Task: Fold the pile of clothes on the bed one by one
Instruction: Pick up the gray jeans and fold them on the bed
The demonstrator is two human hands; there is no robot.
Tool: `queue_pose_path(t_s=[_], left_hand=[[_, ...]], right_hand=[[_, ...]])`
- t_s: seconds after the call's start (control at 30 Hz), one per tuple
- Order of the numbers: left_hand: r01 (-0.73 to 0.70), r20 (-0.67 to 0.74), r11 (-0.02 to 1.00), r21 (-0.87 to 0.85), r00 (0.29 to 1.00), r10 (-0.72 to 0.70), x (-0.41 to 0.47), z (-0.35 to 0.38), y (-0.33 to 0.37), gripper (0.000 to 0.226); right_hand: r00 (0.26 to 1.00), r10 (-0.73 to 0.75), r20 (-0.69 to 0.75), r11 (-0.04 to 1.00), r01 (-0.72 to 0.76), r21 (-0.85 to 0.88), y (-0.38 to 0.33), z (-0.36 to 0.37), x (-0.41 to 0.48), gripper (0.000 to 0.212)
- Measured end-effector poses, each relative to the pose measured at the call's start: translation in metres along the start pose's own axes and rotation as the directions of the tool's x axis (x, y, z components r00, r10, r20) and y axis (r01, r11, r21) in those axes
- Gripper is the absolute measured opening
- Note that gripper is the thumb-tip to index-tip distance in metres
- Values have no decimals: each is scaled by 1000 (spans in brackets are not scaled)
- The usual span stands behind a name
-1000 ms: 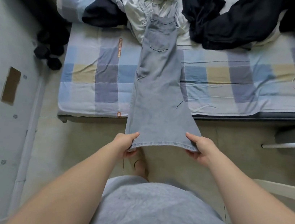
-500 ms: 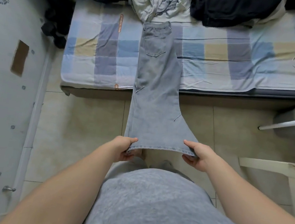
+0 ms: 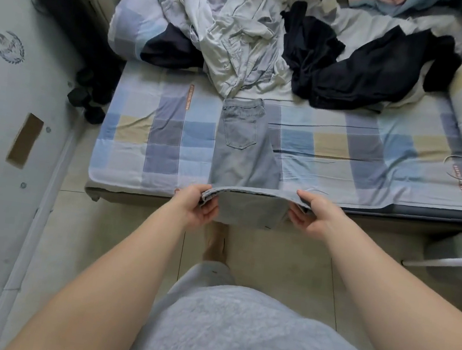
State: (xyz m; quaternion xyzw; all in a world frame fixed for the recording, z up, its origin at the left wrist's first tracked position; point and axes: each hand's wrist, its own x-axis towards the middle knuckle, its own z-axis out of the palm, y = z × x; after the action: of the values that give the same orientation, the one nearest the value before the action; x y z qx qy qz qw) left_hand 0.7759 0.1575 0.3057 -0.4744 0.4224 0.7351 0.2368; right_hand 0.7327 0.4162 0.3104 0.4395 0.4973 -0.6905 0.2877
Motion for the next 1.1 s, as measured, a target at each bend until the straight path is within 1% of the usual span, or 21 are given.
queue_pose_path(t_s=[0.17,0.27,0.37,0.47,0.53,0.6,0.67,0.73,0.77,0.83,0.87,0.9,1.0,1.07,1.1], left_hand=[[7,30,999,-49,1000,-6,56,29,113,22],[52,35,998,-25,998,-51,99,47,183,20],[74,34,997,-23,997,-73,134,63,234,21],[105,-17,994,-17,994,-106,189,78,278,25],[116,-41,993,-18,992,-117,230,88,300,27],[127,-48,992,2,991,-127,276,96,314,29],[129,-26,991,17,991,-129,323,104,326,28],[113,17,993,43,993,-114,367,109,336,24],[87,49,994,61,995,-90,386,112,339,21],[17,102,995,97,994,-27,423,114,339,15],[-7,116,993,116,993,-6,440,114,336,20],[-23,115,990,136,993,7,454,112,331,27],[-37,74,974,225,997,20,485,102,310,41],[-44,14,950,308,999,42,497,91,288,43],[-64,-24,932,357,997,77,502,84,275,41]], right_hand=[[999,-53,-8,998,53,42,-89,75,49,9],[996,-45,-83,996,52,79,-138,119,85,11],[992,-66,-111,993,77,92,-174,153,115,15],[986,-70,-153,995,81,62,-207,189,166,17],[980,-71,-188,996,80,42,-224,207,210,14],[973,-62,-224,997,70,30,-235,219,259,9],[967,-69,-247,996,80,35,-245,227,310,2],[964,-76,-254,995,89,41,-254,233,356,7],[968,-80,-237,995,92,39,-257,235,377,9],[986,-89,-141,996,91,4,-260,236,410,17],[993,-92,-80,996,91,-19,-258,235,424,23],[996,-89,-32,995,88,-44,-254,232,436,28],[997,-60,52,986,67,-154,-236,224,465,26],[998,-32,56,965,46,-258,-219,213,481,43],[999,-45,31,939,53,-340,-209,206,486,51]])
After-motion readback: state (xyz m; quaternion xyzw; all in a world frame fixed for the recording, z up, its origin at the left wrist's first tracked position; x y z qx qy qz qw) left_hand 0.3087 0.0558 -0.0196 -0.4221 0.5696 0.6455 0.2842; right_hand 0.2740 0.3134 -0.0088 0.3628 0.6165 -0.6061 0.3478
